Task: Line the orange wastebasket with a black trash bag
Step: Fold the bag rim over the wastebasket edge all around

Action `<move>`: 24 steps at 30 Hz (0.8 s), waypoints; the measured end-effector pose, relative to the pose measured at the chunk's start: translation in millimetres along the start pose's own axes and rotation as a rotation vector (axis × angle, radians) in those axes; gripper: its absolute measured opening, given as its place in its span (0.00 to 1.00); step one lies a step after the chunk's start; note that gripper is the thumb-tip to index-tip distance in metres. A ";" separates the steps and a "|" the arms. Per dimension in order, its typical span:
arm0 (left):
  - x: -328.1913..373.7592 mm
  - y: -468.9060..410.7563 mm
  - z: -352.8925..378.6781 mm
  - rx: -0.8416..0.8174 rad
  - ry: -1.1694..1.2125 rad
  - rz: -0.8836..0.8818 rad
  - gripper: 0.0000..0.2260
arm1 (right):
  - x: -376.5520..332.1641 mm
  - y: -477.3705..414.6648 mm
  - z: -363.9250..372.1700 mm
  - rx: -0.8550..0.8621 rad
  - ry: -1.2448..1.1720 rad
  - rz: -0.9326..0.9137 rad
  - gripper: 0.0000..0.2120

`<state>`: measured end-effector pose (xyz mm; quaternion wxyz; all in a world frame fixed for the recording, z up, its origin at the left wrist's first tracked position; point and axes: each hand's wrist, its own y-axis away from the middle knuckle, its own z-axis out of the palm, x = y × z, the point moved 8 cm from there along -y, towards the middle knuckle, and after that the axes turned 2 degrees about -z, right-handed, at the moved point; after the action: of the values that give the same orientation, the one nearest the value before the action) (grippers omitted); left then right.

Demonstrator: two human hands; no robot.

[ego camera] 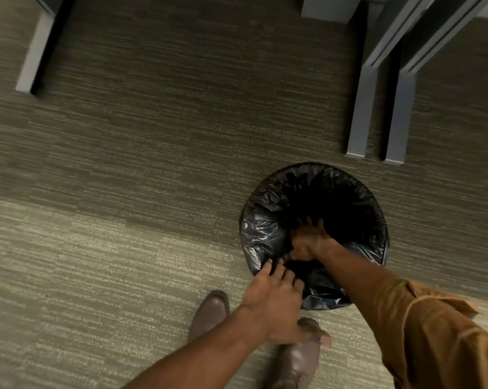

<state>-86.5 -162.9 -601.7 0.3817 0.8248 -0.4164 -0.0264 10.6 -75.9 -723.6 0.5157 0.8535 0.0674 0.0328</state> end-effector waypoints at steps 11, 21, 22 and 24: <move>-24.4 -31.7 -67.2 0.234 -0.186 0.053 0.21 | 28.3 110.6 -12.9 0.354 0.171 -0.008 0.31; -88.1 -47.8 -22.5 -0.181 -0.497 -0.197 0.49 | 42.5 86.5 41.9 0.123 0.243 0.031 0.42; -83.0 -47.1 -28.5 -0.090 -0.446 -0.165 0.48 | 42.0 89.5 35.1 0.196 0.183 0.027 0.38; -68.1 -39.7 -48.1 0.186 -0.307 -0.101 0.40 | 42.5 105.7 13.7 0.454 0.023 0.008 0.26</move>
<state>-87.0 -71.1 -612.3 0.2337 0.8626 -0.4286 -0.1325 63.0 -130.1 -637.0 0.3094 0.9475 0.0754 0.0288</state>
